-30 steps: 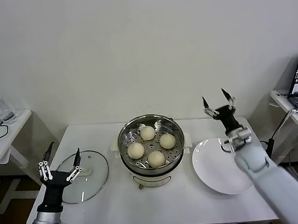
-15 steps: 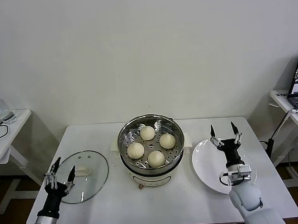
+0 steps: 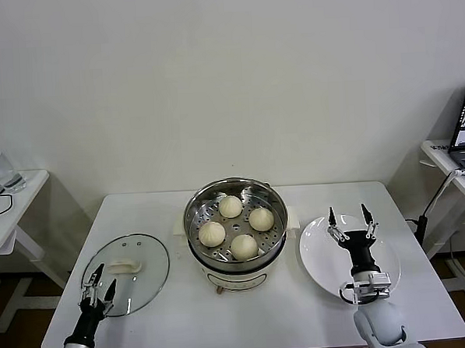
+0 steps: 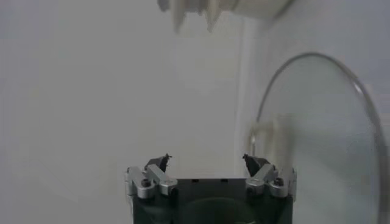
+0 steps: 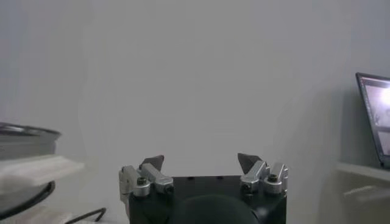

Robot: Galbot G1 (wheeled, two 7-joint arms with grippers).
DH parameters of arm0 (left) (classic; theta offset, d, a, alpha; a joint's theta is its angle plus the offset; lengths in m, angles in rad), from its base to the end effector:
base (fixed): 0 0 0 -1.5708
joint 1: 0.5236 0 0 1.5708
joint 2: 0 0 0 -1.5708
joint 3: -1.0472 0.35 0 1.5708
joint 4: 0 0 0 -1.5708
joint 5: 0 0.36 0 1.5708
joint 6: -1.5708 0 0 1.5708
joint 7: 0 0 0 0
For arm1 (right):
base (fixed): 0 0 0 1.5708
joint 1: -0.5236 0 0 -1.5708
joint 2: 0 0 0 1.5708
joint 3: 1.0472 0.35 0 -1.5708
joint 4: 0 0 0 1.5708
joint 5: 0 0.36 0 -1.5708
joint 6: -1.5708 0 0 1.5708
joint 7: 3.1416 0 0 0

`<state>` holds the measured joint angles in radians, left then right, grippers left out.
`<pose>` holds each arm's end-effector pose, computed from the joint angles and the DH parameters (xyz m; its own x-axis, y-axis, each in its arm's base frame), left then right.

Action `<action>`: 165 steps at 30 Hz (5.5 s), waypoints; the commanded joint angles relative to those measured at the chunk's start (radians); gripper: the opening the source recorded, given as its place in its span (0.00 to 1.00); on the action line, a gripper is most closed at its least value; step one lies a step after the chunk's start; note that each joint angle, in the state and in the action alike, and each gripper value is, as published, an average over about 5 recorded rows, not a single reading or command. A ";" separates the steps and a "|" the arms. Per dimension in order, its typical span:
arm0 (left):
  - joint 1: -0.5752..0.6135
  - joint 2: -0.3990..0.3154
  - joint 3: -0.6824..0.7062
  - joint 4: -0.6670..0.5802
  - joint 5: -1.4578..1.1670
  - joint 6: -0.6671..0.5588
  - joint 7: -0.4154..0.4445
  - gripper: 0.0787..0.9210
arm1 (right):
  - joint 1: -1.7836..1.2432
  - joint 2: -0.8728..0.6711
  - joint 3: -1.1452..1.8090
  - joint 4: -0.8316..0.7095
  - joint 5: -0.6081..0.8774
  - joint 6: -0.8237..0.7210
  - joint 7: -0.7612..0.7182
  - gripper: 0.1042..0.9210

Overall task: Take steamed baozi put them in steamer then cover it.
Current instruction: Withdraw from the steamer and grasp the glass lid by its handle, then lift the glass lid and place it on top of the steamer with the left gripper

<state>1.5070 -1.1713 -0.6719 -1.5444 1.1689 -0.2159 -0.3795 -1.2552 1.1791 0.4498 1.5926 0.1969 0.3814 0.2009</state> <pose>0.1812 0.1888 -0.4362 -0.9970 0.0634 0.0455 0.0473 0.0273 0.9985 0.2838 -0.1061 -0.3935 -0.9801 0.0555 -0.1908 0.0826 0.9871 -0.1372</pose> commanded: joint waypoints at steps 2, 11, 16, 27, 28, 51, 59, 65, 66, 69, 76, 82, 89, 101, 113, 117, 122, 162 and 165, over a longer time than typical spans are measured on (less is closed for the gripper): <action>-0.057 -0.010 0.010 0.060 0.092 0.005 -0.025 0.88 | -0.025 0.021 0.015 0.003 -0.021 0.007 -0.022 0.88; -0.103 -0.013 0.038 0.081 0.091 0.016 -0.016 0.88 | -0.020 0.027 0.013 -0.011 -0.035 0.012 -0.034 0.88; -0.135 -0.018 0.047 0.095 0.084 0.020 -0.019 0.88 | -0.024 0.032 0.014 -0.014 -0.041 0.014 -0.036 0.88; -0.196 -0.025 0.060 0.136 0.082 0.023 -0.021 0.88 | -0.024 0.037 0.017 -0.019 -0.054 0.018 -0.040 0.88; -0.201 -0.024 0.062 0.139 0.081 0.024 -0.021 0.88 | -0.025 0.038 0.017 -0.019 -0.056 0.018 -0.040 0.88; -0.248 -0.021 0.085 0.192 0.057 0.061 0.021 0.80 | -0.030 0.039 0.025 -0.011 -0.065 0.018 -0.040 0.88; -0.246 -0.020 0.090 0.197 0.043 0.057 0.029 0.52 | -0.026 0.039 0.023 -0.011 -0.067 0.018 -0.040 0.88; -0.240 -0.015 0.102 0.194 0.003 0.048 0.049 0.32 | -0.027 0.045 0.026 -0.004 -0.073 0.017 -0.038 0.88; -0.237 -0.015 0.104 0.189 -0.005 0.045 0.052 0.29 | -0.027 0.047 0.025 -0.002 -0.075 0.017 -0.038 0.88; -0.224 -0.013 0.104 0.165 -0.025 0.040 0.056 0.19 | -0.027 0.049 0.022 0.001 -0.078 0.017 -0.038 0.88; -0.149 0.019 0.043 -0.029 -0.112 0.088 0.078 0.13 | -0.023 0.049 0.023 0.004 -0.077 0.016 -0.037 0.88; -0.089 0.061 -0.042 -0.333 -0.205 0.195 0.125 0.13 | -0.027 0.049 0.029 0.001 -0.070 -0.010 -0.033 0.88; -0.107 0.085 -0.008 -0.590 -0.215 0.307 0.203 0.13 | -0.033 0.056 0.030 -0.003 -0.067 -0.032 -0.031 0.88; -0.305 0.018 0.436 -0.723 -0.082 0.578 0.361 0.13 | -0.036 0.113 0.060 -0.004 -0.080 -0.034 -0.026 0.88; -0.465 -0.141 0.724 -0.536 0.055 0.775 0.491 0.13 | -0.021 0.154 0.092 -0.018 -0.092 -0.030 -0.022 0.88; -0.504 -0.173 0.752 -0.464 0.086 0.799 0.517 0.13 | -0.017 0.158 0.098 -0.028 -0.093 -0.028 -0.022 0.88; -0.531 -0.206 0.763 -0.391 0.159 0.800 0.548 0.13 | -0.013 0.159 0.104 -0.034 -0.092 -0.028 -0.022 0.88; -0.559 -0.277 0.776 -0.292 0.373 0.756 0.711 0.13 | 0.001 0.174 0.118 -0.078 -0.106 -0.010 -0.028 0.88; -0.558 -0.279 0.775 -0.287 0.373 0.756 0.708 0.13 | 0.002 0.174 0.119 -0.079 -0.107 -0.010 -0.029 0.88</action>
<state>0.9513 -1.4396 0.1015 -1.8547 1.5216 0.5416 0.3223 -1.2538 1.3527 0.5678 1.5149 0.0910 0.3712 0.1729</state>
